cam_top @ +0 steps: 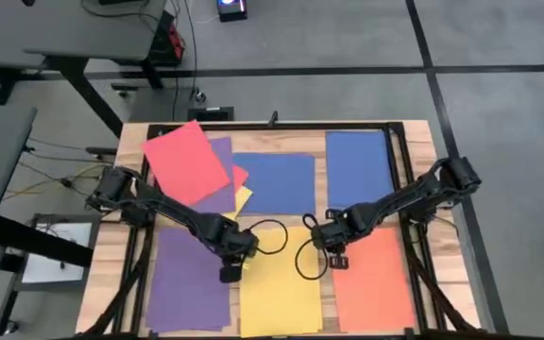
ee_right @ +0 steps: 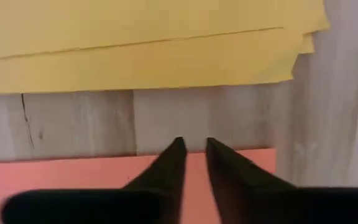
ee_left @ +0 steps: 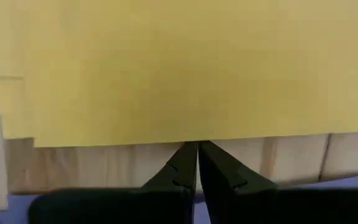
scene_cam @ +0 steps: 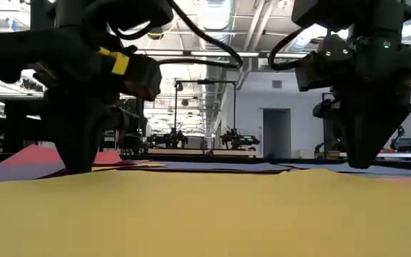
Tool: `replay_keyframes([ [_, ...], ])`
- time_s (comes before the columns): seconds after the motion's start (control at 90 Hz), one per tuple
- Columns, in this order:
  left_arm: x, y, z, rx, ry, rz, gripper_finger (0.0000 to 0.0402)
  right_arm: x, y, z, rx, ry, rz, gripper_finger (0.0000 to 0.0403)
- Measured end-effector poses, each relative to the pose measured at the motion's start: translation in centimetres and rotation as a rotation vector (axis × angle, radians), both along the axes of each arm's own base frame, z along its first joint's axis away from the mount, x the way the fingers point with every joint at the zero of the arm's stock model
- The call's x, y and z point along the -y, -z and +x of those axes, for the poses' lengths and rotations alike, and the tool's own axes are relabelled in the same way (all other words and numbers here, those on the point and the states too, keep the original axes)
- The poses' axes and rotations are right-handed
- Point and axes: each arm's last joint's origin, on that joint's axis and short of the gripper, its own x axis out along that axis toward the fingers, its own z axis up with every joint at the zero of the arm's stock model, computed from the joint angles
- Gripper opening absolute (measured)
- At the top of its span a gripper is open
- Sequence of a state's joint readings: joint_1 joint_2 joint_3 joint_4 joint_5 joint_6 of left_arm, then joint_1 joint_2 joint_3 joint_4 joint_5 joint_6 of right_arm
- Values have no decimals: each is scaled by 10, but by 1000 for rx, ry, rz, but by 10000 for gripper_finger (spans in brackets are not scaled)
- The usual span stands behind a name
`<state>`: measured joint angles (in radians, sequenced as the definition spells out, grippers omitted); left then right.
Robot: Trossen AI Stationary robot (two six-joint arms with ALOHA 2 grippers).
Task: Organize paper
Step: Adjust the stacked yellow papers
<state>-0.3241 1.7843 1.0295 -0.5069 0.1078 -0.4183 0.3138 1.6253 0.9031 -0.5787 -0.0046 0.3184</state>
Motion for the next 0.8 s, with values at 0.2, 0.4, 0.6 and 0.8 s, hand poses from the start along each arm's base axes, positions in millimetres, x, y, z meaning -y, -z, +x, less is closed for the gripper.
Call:
replay_keyframes([
  [0.2,-2,10,-5,31,-13,-19,0,-1,-1,4,46,-23,11,4],
  [0.4,-3,12,-5,33,-15,-22,0,0,9,1,69,-23,18,0],
  [0.6,-4,6,-10,8,-9,-36,0,1,15,-5,36,1,32,0],
  [0.8,-4,9,-9,3,-8,-30,0,-2,21,3,71,-14,73,0],
])
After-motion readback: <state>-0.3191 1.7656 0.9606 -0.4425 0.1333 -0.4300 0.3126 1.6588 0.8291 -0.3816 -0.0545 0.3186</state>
